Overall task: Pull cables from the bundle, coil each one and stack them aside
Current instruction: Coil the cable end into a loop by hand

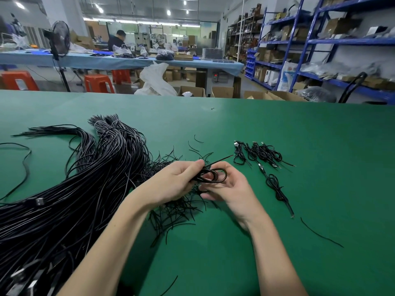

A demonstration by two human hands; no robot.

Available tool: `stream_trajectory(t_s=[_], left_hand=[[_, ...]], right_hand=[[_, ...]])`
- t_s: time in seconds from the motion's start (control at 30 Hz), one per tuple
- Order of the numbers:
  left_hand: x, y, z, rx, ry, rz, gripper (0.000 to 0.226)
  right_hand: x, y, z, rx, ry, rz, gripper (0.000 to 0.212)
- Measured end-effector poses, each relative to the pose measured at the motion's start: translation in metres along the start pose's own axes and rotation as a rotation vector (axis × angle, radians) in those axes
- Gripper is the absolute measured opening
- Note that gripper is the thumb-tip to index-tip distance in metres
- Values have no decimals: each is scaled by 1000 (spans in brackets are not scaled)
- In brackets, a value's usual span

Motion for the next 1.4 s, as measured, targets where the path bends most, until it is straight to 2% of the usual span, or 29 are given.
stream_trajectory(t_s=[0.13,0.27,0.37,0.47,0.67,0.83,0.9,1.0,1.23,1.4], left_hand=[[-17,10,-1,-207,-125,255,48],[-17,19,-5,-433,-169,359,46],[-18,19,-8,-491,-187,469,43],[-22,12,-8,-469,-214,584,38],[-26,2,-7,-419,-232,697,34],[-25,-6,-4,-352,-239,745,43],[-22,-8,-4,-315,-225,753,46],[-24,-11,-5,-306,-241,767,47],[-21,-22,-4,-249,-242,742,32],[-14,-25,1,-164,-200,629,27]], right_hand=[[-15,3,-1,-48,-166,-64,18],[-28,12,-7,-117,-347,-61,27],[-26,8,-9,-38,-388,34,24],[-18,-1,-8,24,-339,132,21],[-9,1,-6,-18,-281,177,22],[-2,3,-6,-67,-261,151,43],[0,7,-7,-91,-248,115,38],[2,11,-8,-99,-248,98,19],[12,15,-4,-92,-129,-5,29],[14,18,-3,-108,-81,-11,17]])
Point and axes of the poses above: each hand's wrist, its own z-axis towards the middle knuckle, its own y-axis out of the back of the hand, x = y × z, the point moved 9 cm from there along z, towards the middle knuckle, and after that the axes turned 4 degrees about z, right-handed, at the moved point
